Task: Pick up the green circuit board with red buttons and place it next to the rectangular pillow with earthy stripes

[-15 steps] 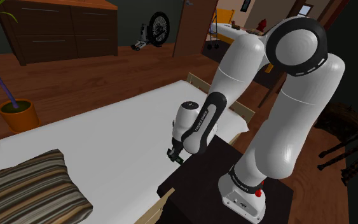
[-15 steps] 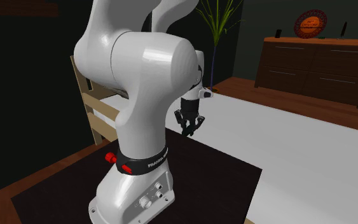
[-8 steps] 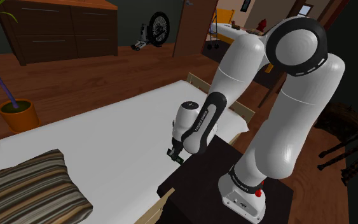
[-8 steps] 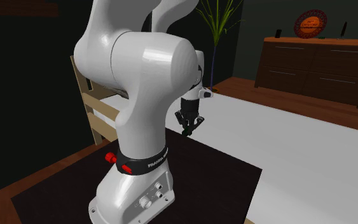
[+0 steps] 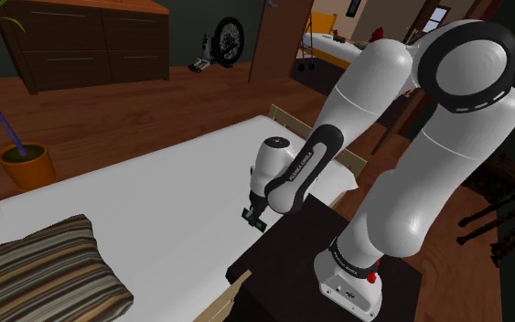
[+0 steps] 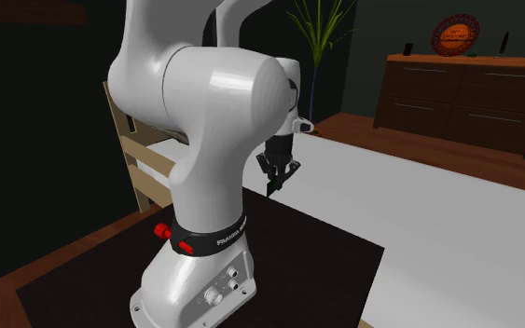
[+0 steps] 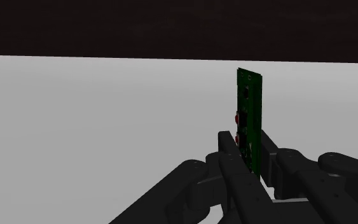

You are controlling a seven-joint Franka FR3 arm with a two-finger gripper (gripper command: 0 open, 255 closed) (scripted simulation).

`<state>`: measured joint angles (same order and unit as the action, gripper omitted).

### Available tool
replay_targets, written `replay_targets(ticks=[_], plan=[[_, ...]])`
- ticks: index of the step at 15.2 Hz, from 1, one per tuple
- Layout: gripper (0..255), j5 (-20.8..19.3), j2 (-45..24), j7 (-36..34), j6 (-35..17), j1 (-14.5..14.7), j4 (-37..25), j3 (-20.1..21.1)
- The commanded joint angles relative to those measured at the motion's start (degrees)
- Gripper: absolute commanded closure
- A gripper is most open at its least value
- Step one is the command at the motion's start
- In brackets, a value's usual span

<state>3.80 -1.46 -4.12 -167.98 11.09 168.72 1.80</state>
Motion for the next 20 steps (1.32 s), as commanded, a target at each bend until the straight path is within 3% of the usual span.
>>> replay_targets(ticks=[1, 20], plan=[[255, -0.3, 2.7, -0.4, 2.5, 0.1, 0.2, 0.0], [255, -1.3, 25.8, -1.3, 26.3, -0.3, -0.5, 0.0]])
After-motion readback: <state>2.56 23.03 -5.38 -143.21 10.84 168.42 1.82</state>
